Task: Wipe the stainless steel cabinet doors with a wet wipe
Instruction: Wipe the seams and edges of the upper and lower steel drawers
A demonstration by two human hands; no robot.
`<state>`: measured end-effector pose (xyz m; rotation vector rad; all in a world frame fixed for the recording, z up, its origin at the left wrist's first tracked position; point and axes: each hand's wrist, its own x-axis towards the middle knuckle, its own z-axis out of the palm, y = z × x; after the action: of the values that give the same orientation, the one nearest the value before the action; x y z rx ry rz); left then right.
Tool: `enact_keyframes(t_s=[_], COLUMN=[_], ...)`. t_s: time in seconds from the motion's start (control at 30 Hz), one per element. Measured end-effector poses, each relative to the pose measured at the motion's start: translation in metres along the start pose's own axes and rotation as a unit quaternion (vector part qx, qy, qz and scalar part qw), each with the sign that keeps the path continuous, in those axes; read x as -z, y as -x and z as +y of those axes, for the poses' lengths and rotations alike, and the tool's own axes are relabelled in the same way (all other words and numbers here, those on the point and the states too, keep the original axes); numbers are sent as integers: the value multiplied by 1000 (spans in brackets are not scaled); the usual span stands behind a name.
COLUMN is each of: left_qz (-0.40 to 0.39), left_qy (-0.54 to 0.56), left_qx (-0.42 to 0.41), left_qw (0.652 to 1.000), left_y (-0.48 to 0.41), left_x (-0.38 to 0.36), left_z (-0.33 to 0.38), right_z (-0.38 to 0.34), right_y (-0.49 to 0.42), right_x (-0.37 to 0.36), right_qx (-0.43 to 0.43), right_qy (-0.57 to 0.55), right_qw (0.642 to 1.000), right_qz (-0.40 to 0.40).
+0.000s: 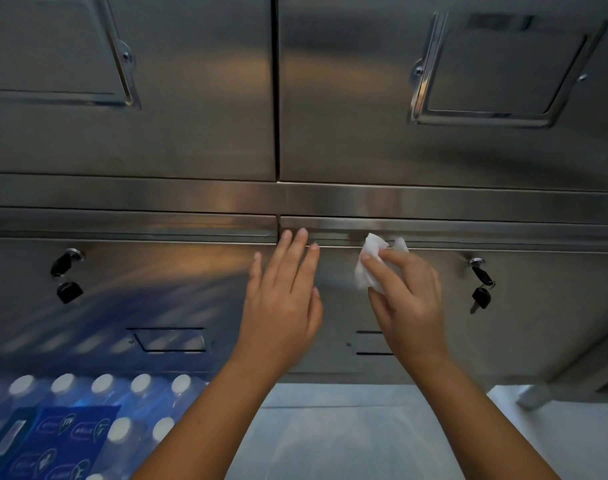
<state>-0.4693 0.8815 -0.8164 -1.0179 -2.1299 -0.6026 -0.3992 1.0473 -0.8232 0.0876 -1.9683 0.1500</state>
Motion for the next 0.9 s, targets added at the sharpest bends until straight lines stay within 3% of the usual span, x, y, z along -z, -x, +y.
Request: enact_keyframes(t_s=[0.27,0.43,0.9], left_qz=[-6,-63,-156], left_qy=[44,50,127], left_qx=[8,21,-23], left_qw=[999,997,979], left_y=[-25,-57,-202], left_x=[49,83,231], left_z=[28,49,125], right_z=[-23,-32,-68], right_y=[-23,-59,-244], right_x=[32,78,245], right_qx=[-83,-121,-299], right_qy=[-28,-18,7], right_qw=[995,985,938], right_qz=[-55,-119,-175])
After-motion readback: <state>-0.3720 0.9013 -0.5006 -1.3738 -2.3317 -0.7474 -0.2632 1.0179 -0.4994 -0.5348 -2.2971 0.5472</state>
